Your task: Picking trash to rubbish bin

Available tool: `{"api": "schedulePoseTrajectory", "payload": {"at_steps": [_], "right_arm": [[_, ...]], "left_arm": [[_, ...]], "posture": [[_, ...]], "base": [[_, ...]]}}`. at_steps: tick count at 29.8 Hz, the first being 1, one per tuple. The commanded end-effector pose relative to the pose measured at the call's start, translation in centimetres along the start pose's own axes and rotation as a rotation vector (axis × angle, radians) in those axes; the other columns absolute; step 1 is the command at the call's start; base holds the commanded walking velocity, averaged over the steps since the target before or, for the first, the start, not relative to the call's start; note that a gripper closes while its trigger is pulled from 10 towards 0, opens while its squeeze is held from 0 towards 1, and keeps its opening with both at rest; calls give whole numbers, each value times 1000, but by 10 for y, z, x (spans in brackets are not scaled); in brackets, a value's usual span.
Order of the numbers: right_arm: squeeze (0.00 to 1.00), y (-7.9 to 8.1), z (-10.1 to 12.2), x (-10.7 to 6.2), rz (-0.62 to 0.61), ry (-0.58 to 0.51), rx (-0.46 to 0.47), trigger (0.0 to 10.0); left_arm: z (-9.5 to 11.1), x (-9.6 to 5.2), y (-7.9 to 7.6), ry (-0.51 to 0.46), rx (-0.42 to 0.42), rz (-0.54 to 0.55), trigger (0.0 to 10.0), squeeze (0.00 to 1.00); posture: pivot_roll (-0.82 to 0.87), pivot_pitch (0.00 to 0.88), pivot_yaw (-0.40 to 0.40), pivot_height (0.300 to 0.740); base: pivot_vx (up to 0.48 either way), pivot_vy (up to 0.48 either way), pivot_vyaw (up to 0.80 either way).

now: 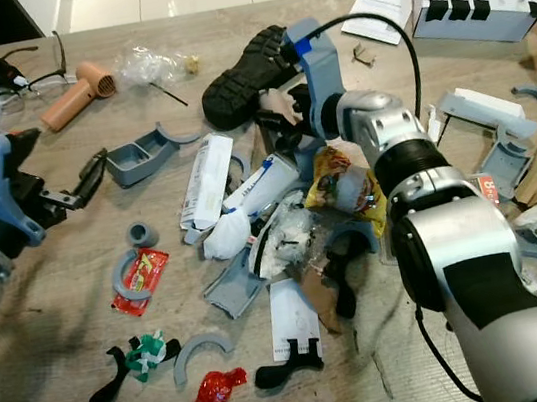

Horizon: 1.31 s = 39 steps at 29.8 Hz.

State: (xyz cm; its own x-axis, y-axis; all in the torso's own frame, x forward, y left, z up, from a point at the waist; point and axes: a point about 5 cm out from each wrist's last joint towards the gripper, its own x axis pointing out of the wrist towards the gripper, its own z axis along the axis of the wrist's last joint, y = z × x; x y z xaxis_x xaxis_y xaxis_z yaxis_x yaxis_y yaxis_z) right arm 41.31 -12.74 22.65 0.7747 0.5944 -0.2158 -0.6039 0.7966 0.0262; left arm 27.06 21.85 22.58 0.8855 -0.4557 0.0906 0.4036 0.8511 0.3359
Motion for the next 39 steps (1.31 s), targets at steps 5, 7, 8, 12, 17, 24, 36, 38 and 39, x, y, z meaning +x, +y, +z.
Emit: {"api": "schedulePoseTrajectory", "payload": {"at_steps": [5, 7, 8, 12, 17, 24, 36, 38, 39], "right_arm": [[0, 1, -10, 0, 9, 63, 164, 10000], [0, 1, -14, 1, 1, 86, 198, 10000], [0, 1, -15, 1, -4, 97, 209, 10000], [0, 2, -21, 1, -9, 124, 231, 10000], [0, 2, -34, 0, -34, 217, 207, 10000], [0, 0, -37, -1, -49, 265, 139, 10000], [0, 0, -31, -1, -44, 223, 122, 0], [0, -1, -26, -1, -39, 189, 140, 0], [0, -1, -26, -1, -39, 189, 140, 0]], "left_arm": [[4, -17, -19, 3, -19, -250, 10000, 0], [7, -25, -19, -4, -30, -312, 10000, 0], [8, -27, -19, -3, -31, -327, 10000, 0], [9, -30, -19, 5, -22, -347, 10000, 0], [7, -33, -29, 10, -33, -389, 10000, 0], [7, -32, -36, 1, -47, -421, 10000, 0], [9, -30, -42, -11, -60, -445, 10000, 0], [9, -30, -43, -14, -62, -450, 10000, 0], [9, -30, -43, -14, -62, -450, 10000, 0]], "posture": [[27, 286, 13, 740], [22, 290, 9, 740], [22, 290, 9, 740], [22, 290, 7, 740], [15, 286, 1, 740], [1, 278, -4, 740], [-5, 268, -8, 740], [-4, 264, -8, 740], [-4, 264, -8, 740]], "base": [[0, 0, 0], [0, 0, 0], [0, 0, 0], [0, 0, 0], [0, 0, 0], [0, 0, 0], [0, 0, 0], [0, 0, 0], [0, 0, 0]]}}
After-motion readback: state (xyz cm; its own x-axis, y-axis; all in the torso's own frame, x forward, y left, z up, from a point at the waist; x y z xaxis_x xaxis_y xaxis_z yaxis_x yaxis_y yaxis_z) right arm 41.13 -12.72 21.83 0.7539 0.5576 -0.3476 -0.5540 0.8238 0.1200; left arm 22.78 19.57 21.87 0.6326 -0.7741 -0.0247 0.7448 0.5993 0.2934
